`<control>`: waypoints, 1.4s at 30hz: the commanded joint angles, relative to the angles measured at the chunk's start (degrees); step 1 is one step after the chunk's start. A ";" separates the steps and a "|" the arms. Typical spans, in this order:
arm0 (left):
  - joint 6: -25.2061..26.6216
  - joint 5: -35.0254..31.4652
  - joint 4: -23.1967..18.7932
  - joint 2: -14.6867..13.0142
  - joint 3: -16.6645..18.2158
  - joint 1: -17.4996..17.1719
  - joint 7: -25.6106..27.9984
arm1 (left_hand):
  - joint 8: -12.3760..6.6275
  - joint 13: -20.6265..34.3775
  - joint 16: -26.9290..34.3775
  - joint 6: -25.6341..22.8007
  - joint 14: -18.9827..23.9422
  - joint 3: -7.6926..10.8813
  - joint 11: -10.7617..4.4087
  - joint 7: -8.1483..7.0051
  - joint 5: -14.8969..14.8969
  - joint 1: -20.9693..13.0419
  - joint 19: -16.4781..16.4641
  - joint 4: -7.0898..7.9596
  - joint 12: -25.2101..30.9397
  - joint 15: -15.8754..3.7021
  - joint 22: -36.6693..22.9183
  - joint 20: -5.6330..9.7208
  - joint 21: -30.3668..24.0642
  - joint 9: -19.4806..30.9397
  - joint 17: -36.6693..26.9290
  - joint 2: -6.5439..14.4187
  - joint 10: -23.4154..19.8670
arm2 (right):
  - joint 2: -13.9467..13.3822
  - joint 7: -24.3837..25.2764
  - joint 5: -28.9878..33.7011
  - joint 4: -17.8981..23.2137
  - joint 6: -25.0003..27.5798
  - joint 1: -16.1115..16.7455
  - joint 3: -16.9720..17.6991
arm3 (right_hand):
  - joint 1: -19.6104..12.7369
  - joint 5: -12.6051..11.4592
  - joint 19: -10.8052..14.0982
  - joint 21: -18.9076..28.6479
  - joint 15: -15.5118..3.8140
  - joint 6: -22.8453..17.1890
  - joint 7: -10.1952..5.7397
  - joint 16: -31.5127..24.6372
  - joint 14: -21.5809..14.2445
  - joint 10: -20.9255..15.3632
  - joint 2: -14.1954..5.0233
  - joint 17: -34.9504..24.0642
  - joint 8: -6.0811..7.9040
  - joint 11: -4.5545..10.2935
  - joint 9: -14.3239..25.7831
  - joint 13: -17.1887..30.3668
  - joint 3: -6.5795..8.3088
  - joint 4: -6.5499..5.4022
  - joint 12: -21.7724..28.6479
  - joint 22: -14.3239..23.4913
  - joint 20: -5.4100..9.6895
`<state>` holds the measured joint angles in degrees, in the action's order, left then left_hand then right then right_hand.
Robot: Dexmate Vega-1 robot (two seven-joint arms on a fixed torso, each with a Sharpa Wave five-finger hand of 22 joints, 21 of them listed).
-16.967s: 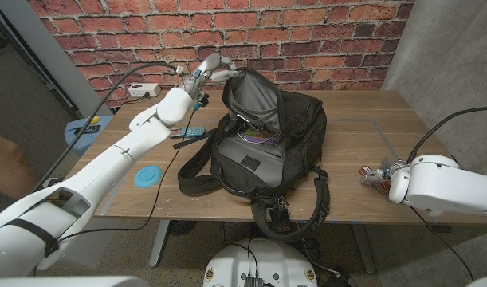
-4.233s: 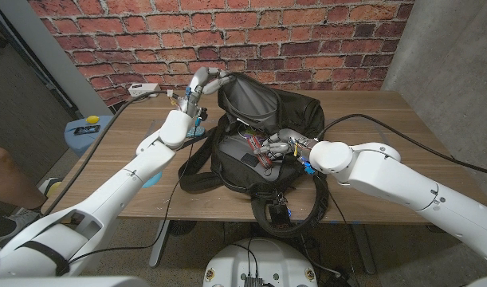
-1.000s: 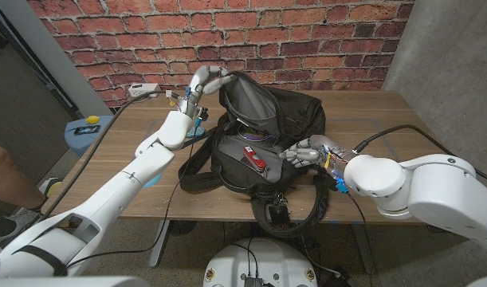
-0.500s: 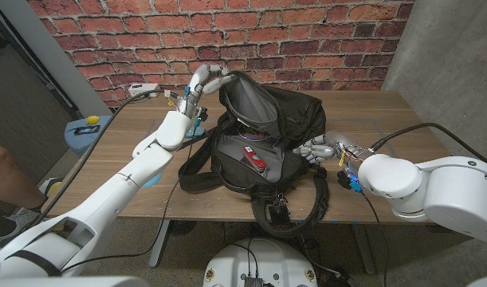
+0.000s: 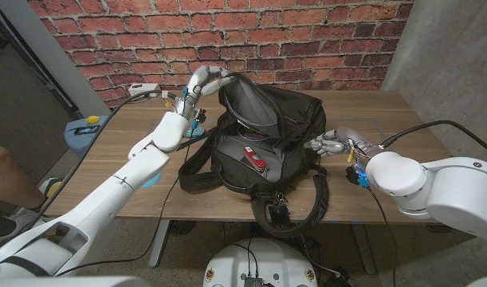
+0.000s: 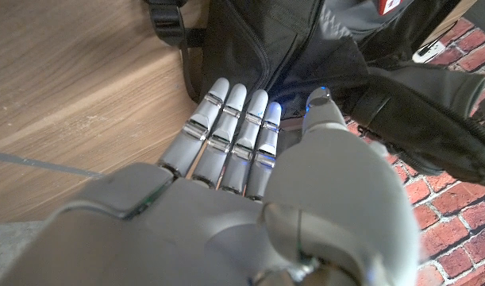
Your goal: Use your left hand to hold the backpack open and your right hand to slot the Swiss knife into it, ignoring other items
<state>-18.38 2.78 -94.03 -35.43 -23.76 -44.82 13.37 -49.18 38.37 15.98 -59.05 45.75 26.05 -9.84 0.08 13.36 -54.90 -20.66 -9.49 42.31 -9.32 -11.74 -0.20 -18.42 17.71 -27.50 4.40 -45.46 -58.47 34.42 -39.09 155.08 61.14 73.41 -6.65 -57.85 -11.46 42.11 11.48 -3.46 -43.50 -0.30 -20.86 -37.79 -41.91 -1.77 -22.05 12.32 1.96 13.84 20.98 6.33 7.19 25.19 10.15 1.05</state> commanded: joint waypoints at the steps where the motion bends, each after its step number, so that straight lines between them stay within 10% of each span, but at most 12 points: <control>1: 0.95 0.71 -2.33 -1.98 0.72 -1.23 -2.02 | -0.18 0.25 -0.14 0.20 -0.19 0.26 -0.44 -0.03 0.26 -0.09 0.31 0.25 -0.03 -0.07 -0.13 -0.18 -0.40 0.02 -0.19 0.61 -0.36 | -0.05 -0.30 3.56 -3.79 -4.34 1.60 0.71 | -0.36 0.01 0.22 0.56 -4.27 -0.63 -0.03 -0.37 -0.51 -0.13 -0.55 -0.17 0.46 -0.11 0.12 0.16 -0.16 0.33 0.01 0.17 0.57; 42: -4.60 0.51 -2.19 -6.99 0.71 -0.53 -10.71 | -0.09 0.08 -0.68 0.43 -1.16 0.19 -0.89 -0.37 0.02 0.21 0.97 0.30 -0.49 -0.31 -0.08 -0.03 -0.25 -0.29 -0.29 0.69 0.00 | 6.13 -2.26 12.36 -15.30 -20.19 5.41 3.62 | -0.28 0.23 -0.03 0.49 -4.91 -0.61 -0.48 -0.27 -0.02 -0.13 -0.88 -0.16 0.34 0.21 0.01 0.15 -0.21 0.41 -0.28 0.15 1.07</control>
<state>-20.52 2.17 -97.01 -40.90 -22.84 -46.25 6.51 -48.89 38.36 15.58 -58.54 44.91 26.16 -10.25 -0.01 13.24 -54.82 -20.15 -9.37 41.86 -9.52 -11.75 -0.31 -18.42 17.39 -27.62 4.76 -45.03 -53.75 32.69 -28.65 142.17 43.59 79.05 -2.85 -58.06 -11.46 41.92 11.48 -3.67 -43.71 -0.52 -20.85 -38.00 -41.92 -1.99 -22.07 12.31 1.96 13.85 20.98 6.17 7.34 24.97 10.15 1.86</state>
